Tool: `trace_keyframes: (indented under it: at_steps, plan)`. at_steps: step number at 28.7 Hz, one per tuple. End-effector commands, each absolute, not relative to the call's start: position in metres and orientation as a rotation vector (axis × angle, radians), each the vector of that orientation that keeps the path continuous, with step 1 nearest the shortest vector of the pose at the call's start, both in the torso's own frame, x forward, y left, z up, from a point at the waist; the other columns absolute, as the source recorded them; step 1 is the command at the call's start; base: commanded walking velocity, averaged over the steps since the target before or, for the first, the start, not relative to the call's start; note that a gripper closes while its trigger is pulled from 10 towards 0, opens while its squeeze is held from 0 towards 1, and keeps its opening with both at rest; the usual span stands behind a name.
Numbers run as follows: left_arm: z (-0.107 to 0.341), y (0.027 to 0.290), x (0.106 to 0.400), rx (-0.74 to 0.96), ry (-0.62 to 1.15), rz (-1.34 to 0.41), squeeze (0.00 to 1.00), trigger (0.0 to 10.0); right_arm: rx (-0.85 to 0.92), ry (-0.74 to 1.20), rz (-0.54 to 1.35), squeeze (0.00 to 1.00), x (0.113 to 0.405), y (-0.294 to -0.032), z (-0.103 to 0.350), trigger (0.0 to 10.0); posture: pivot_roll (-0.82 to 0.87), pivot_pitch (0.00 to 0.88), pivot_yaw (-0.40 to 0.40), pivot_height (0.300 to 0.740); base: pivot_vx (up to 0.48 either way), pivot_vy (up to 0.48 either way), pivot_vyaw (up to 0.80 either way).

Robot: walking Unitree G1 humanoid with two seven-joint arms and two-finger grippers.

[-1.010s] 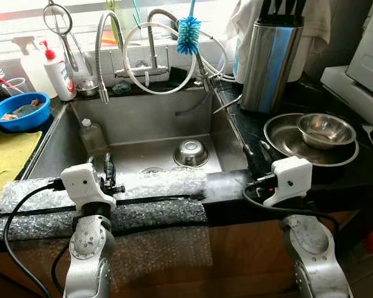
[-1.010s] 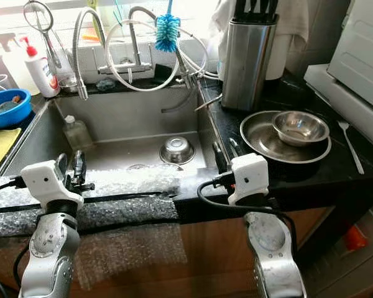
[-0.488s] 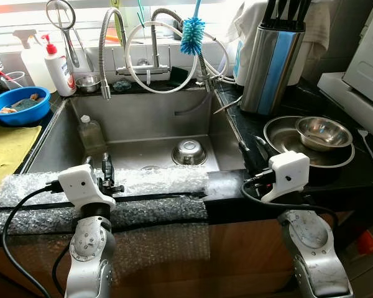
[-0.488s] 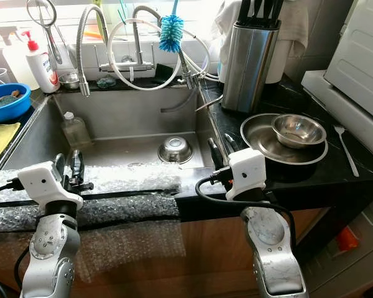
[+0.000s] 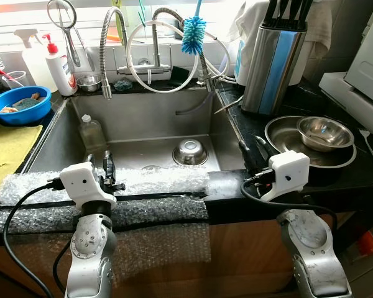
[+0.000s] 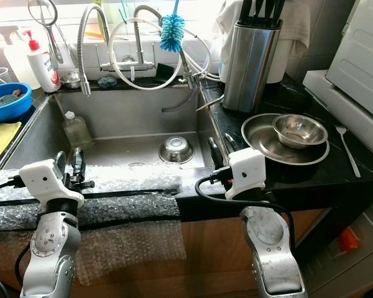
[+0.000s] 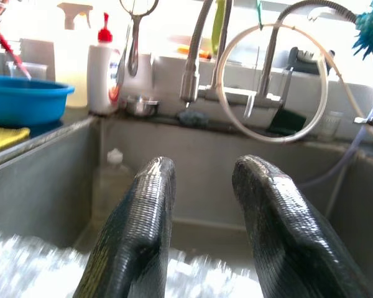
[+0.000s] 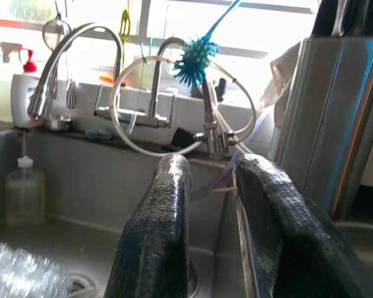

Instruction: Kitchen organization

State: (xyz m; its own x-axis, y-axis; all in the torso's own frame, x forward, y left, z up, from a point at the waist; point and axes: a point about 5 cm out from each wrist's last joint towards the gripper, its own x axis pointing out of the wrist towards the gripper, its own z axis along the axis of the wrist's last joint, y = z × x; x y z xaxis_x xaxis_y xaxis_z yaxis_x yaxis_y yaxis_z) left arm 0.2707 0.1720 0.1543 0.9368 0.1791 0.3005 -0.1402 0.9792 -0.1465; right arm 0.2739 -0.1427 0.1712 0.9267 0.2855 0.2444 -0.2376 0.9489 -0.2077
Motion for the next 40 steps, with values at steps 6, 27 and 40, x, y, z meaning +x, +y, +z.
trace_keyframes:
  at_steps: [6, 27, 40]
  plan:
    - [0.1786, 0.174, 0.2732, -0.088, -0.396, 0.159, 0.0, 10.0, -0.161, -0.275, 0.23, 0.0, 0.2768, -0.1457, 0.1718, 10.0, -0.12, 0.0, 0.028, 0.74, 0.0, 0.0, 0.0]
    - [0.176, 0.1666, 0.2751, -0.087, -0.368, 0.127, 0.0, 10.0, -0.158, -0.288, 0.218, 0.0, 0.2772, -0.1431, 0.174, 10.0, -0.13, 0.0, 0.046, 0.74, 0.0, 0.0, 0.1]
    - [0.1776, 0.166, 0.2767, -0.084, -0.371, 0.12, 0.0, 10.0, -0.178, -0.289, 0.224, 0.0, 0.2777, -0.141, 0.1732, 10.0, -0.13, 0.0, 0.049, 0.74, 0.0, 0.0, 0.0]
